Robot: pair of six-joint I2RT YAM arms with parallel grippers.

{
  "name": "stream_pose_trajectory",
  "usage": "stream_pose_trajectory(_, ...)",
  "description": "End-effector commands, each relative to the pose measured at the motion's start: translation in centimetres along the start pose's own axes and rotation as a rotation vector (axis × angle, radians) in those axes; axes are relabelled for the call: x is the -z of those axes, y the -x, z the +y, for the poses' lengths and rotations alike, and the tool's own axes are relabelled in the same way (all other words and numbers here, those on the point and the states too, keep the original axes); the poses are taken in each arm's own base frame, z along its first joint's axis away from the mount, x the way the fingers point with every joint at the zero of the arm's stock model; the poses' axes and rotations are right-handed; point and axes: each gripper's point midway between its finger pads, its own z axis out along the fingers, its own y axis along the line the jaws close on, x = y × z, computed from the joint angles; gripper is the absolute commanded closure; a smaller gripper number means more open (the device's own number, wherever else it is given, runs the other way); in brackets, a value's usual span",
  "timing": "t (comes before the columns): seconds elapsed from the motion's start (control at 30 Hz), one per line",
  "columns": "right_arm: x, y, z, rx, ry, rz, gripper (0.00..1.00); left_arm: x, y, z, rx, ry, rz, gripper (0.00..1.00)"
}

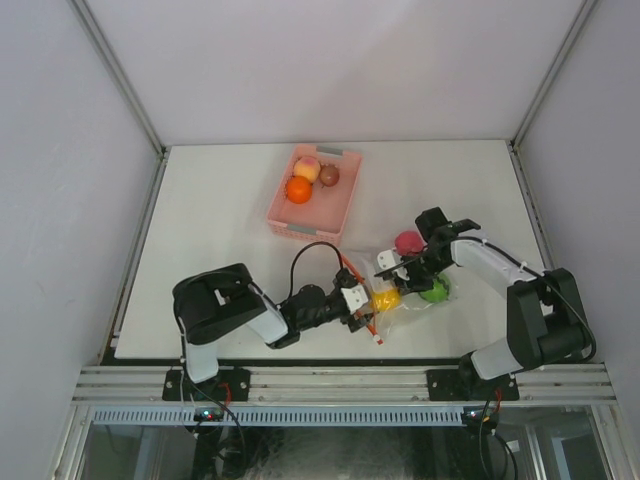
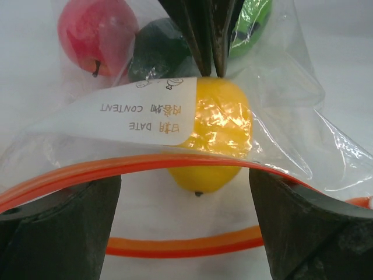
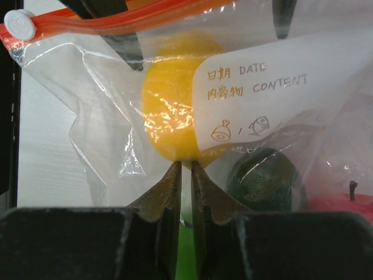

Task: Open the zip-top bag and remove the fake food
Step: Pick up the fake fruit from the zipper food storage bag.

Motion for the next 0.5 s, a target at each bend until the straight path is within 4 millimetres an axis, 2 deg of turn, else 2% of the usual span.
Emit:
stream_pose_trajectory(0.0,0.2,1.4,-1.3,-0.005,-0.023,-0.035,0.89,-1.6,3.0,0.8,-0.026,0.033,-0.099,0.07)
stream_pose_trajectory(0.27,0.0,2.2,-1.3,-0.022,-0.013,-0.076,0.89,-2.7,2.1,0.3,0.012,0.017,-0.085,0.15)
stream_pose_trajectory(0.47,-0.3,2.1,-1.6,-0.049,-0.010,-0.080,0.90,-3.4,1.6,0.0,0.024,0.005,-0.077,0.15)
